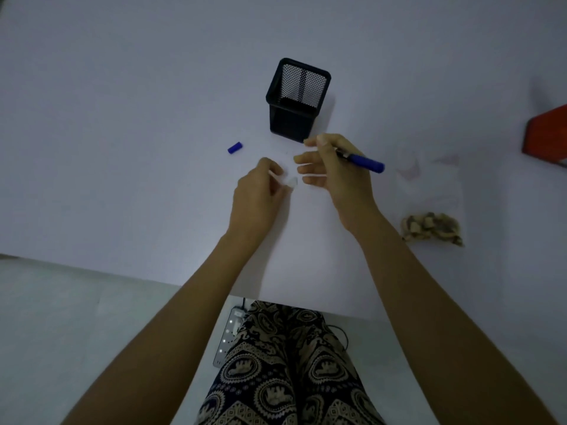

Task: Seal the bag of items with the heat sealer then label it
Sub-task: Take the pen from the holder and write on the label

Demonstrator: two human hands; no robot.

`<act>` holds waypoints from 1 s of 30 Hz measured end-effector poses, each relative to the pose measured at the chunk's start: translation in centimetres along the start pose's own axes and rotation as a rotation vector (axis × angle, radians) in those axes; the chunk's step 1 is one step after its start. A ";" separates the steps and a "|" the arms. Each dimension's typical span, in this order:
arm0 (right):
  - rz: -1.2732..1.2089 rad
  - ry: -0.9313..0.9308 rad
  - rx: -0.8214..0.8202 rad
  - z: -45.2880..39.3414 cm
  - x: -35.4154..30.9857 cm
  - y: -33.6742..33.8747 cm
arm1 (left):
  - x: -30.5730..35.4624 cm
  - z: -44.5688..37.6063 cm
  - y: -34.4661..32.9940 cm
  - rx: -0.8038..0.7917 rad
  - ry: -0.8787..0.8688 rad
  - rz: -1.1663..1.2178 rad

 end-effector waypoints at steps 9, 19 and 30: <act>0.150 0.036 0.021 0.1 0.8 -0.6 | 2.1 -1.8 1.6 0.099 0.072 0.159; 0.159 0.071 0.005 -0.8 3.1 0.2 | 3.2 0.5 -0.5 -0.031 -0.070 0.159; 0.704 0.639 0.035 -0.6 2.0 -1.1 | 1.3 2.5 -3.3 0.034 -0.541 -0.255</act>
Point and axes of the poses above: each hand's wrist, its own z-axis away from the middle knuckle, its own y-axis out of the back of the hand, x = y × z, the point moved 9 cm from there along -z, towards the middle knuckle, and after that the axes turned 7 degrees about x, right-handed, at the moved point
